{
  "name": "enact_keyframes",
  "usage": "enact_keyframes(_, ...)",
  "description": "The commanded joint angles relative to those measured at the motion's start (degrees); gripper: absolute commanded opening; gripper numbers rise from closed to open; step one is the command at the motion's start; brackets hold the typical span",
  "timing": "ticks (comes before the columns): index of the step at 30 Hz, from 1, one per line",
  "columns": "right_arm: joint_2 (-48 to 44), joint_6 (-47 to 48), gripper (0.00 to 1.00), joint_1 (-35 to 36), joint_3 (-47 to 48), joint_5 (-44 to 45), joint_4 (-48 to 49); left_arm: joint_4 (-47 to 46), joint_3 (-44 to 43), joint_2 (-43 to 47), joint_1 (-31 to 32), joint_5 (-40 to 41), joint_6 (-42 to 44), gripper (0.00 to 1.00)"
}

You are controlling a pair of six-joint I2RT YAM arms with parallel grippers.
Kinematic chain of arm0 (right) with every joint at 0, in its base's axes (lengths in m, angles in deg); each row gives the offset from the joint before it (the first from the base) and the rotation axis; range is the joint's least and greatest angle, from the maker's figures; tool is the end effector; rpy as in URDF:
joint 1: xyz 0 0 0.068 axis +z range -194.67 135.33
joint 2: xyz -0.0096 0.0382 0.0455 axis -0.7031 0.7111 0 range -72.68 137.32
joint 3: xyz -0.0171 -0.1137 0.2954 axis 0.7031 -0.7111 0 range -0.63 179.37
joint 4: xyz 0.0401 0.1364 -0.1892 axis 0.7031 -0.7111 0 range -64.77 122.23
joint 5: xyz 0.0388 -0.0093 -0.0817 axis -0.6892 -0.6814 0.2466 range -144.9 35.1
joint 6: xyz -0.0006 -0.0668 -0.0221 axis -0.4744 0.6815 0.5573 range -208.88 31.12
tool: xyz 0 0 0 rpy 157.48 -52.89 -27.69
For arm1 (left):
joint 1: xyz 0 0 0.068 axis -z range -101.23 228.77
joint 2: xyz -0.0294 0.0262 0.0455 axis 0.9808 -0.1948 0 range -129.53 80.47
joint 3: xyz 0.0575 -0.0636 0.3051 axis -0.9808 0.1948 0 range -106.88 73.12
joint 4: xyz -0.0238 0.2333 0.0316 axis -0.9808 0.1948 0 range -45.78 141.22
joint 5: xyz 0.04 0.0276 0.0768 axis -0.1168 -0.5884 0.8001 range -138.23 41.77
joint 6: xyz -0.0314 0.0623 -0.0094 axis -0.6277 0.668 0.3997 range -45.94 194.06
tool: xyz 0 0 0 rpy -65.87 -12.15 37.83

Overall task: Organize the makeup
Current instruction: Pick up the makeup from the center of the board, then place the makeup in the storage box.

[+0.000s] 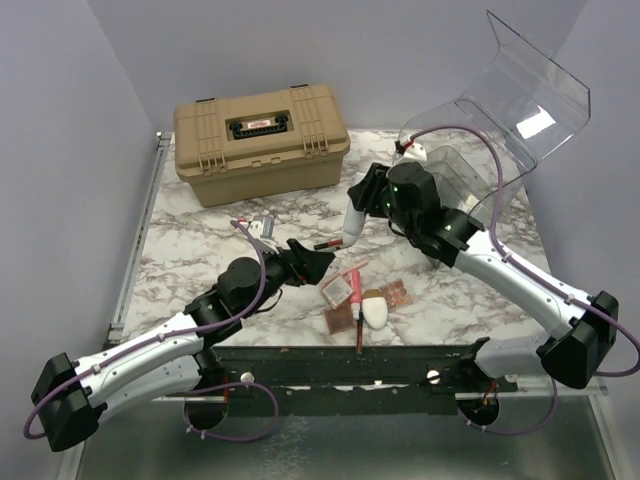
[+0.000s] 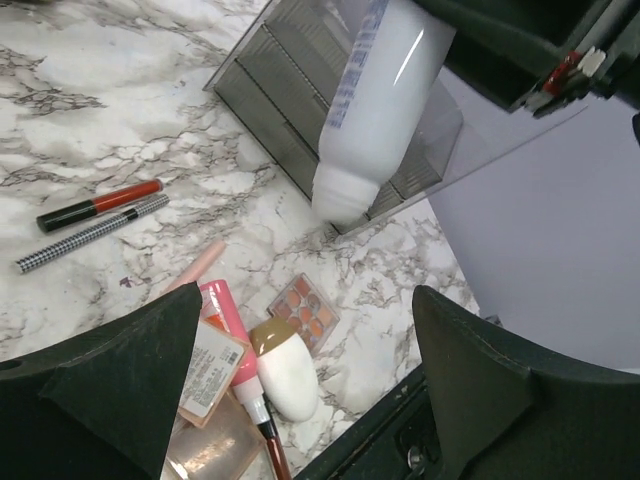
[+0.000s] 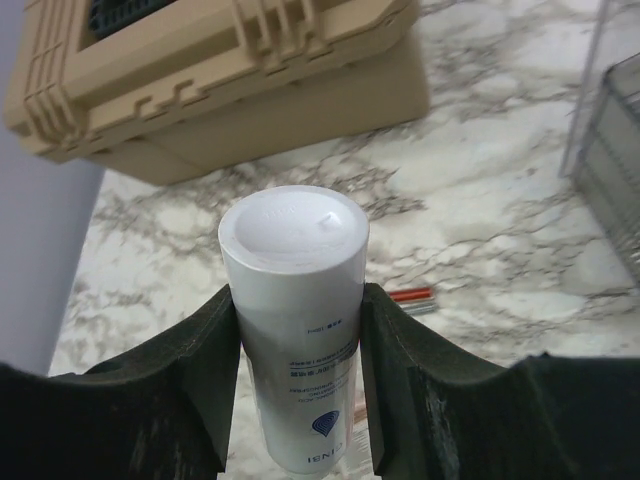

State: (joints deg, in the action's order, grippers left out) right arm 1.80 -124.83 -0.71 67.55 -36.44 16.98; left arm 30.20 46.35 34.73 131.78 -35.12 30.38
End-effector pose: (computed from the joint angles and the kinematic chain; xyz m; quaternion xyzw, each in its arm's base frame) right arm 0.2145 0.1816 0.4002 0.0329 0.8204 0.2549 0.5108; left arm 0.1065 -0.1196 0.3097 -0.0173 0.7361 -0.4458 0.5091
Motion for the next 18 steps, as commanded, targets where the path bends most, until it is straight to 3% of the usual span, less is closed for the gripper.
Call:
enact_keyframes(1,1.70,4.81,0.36,-3.47,4.16,9.84,-5.58,4.01,-0.22,1.01,0.13,2.95,-0.09,0.88)
enact_keyframes(9,-6.01,7.86,0.36,-11.62,-1.64,2.49,-9.71,4.12,-0.06,0.87,0.10,2.37,-0.15,0.88)
enact_keyframes(18,-11.42,15.23,0.35,-16.13,-0.81,0.58,-22.99,4.05,-0.59,-0.06,0.08,1.56,0.33,0.88)
